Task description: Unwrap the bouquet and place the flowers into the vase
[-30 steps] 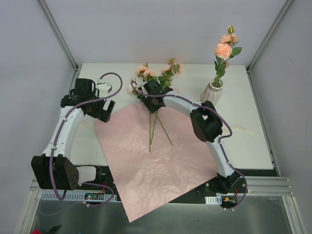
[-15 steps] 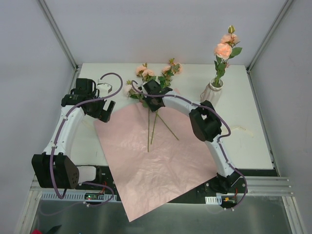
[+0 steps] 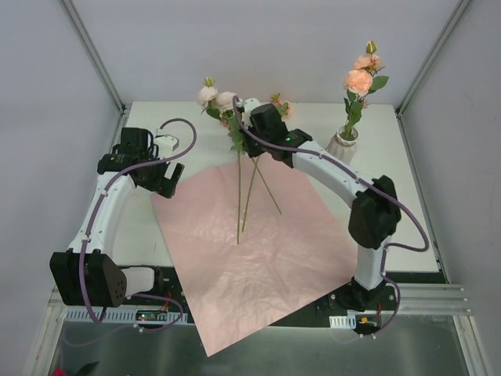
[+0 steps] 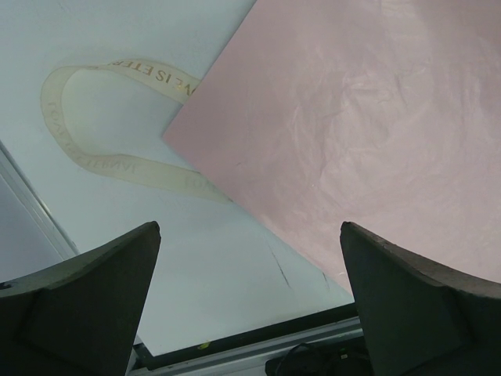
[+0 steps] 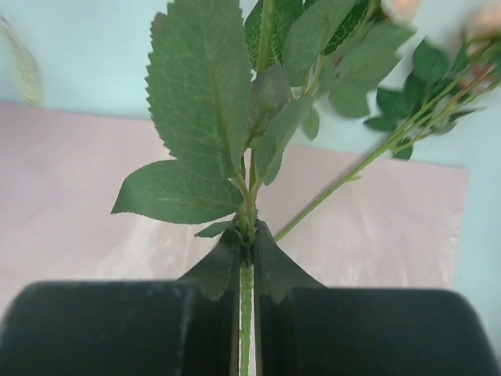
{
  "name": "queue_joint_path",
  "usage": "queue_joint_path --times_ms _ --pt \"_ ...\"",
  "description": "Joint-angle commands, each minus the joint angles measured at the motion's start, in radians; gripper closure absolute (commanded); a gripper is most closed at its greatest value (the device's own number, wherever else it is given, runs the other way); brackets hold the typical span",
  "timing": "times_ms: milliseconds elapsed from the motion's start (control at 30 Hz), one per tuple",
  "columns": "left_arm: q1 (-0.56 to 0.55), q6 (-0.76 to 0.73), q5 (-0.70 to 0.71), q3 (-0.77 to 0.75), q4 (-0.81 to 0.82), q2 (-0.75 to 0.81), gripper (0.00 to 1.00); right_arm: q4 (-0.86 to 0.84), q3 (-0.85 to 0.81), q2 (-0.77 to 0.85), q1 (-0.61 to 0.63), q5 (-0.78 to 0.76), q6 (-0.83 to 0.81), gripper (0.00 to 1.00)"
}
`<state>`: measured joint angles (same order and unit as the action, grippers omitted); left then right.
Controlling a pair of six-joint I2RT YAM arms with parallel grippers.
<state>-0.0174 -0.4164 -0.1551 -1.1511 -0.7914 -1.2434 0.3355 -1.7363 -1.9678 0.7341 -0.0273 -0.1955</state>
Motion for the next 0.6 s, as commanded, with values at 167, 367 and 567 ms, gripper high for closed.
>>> queue_joint_path --times_ms 167,367,567 --pt "0.011 0.024 0.011 -0.01 -0.014 0.028 0.01 -0.33 0.211 0.423 -0.021 -0.014 0.047 0.99" --pt "0.063 0.068 -0.023 -0.033 -0.003 0.03 0.01 -0.566 0.256 0.616 -0.05 -0.141 -0.117 0.99" --pt "0.079 0.08 -0.066 -0.038 0.003 0.035 0.01 -0.91 0.353 0.696 -0.228 -0.227 -0.274 0.99"
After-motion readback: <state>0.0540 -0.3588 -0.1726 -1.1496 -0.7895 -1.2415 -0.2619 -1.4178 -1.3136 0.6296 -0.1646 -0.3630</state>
